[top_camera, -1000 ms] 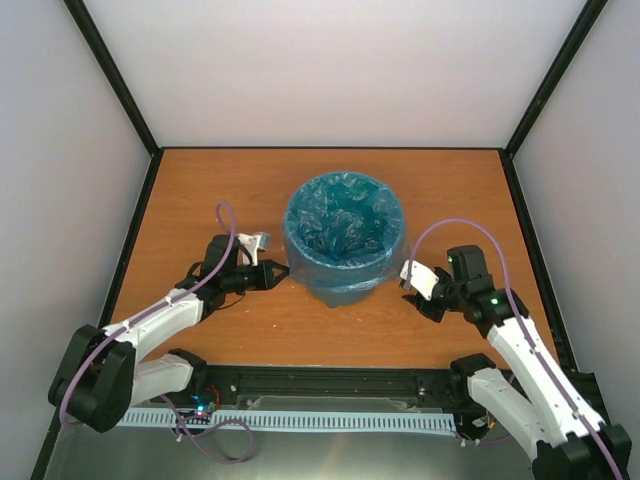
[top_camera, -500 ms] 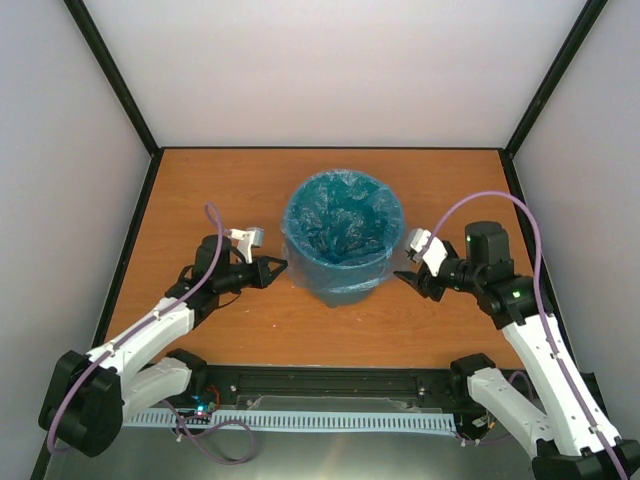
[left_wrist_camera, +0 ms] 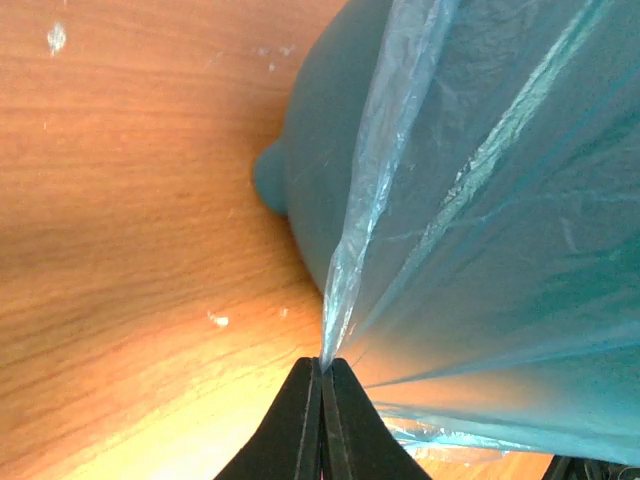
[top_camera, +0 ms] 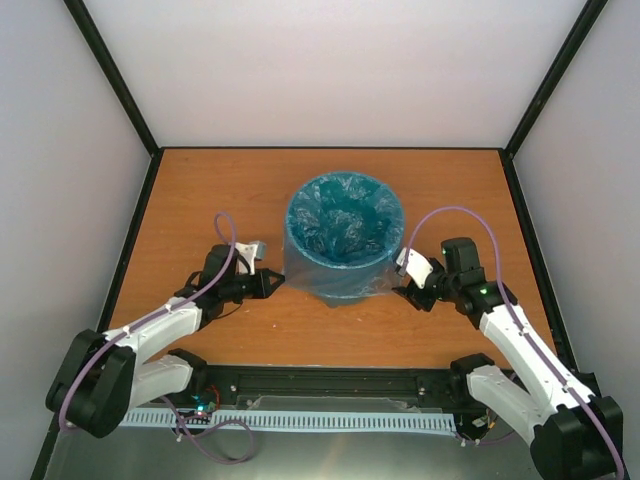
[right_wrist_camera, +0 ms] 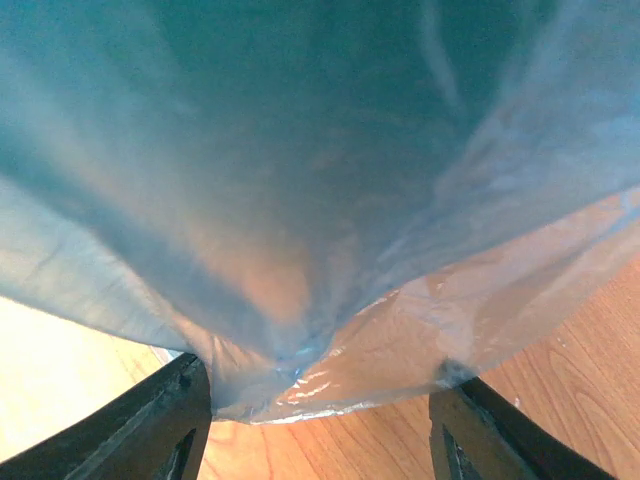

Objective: Put the trash bags into the trash bin

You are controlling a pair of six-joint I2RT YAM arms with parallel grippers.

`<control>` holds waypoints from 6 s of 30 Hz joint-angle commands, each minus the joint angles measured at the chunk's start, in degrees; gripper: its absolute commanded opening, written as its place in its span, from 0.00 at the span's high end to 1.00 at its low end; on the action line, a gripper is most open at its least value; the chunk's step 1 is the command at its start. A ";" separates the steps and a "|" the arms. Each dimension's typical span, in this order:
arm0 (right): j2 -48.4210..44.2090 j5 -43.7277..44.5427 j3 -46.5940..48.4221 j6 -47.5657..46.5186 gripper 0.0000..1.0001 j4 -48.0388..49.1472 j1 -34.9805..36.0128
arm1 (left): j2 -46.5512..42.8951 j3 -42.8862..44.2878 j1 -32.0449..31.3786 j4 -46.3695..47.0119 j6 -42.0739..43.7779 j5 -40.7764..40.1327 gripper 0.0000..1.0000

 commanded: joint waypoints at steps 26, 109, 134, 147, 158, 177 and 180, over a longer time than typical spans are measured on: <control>2.01 -10.31 35.30 4.77 0.25 -27.80 0.23 | -18.79 -4.41 -0.31 1.76 -7.46 -3.18 0.38; 42.28 -31.21 39.69 16.11 0.51 -11.33 -21.46 | 9.39 8.27 0.92 13.36 -2.34 0.40 0.38; 56.87 -29.88 41.22 21.13 0.97 -11.16 -16.49 | 14.04 8.36 0.92 14.73 -1.58 1.74 0.38; 49.19 -26.42 37.38 20.20 0.72 -13.33 -18.26 | 8.15 8.43 1.01 10.37 0.06 -0.06 0.37; 38.42 -21.50 44.06 15.51 0.62 -22.63 -24.53 | -1.33 5.45 4.61 4.53 -1.38 -4.78 0.33; 20.75 -18.62 51.19 15.39 0.34 -22.70 -20.36 | 24.23 21.10 9.88 20.75 -7.04 4.21 0.36; 19.41 -18.38 51.68 15.01 0.34 -23.30 -18.71 | 27.24 23.40 8.27 21.21 -6.05 7.00 0.37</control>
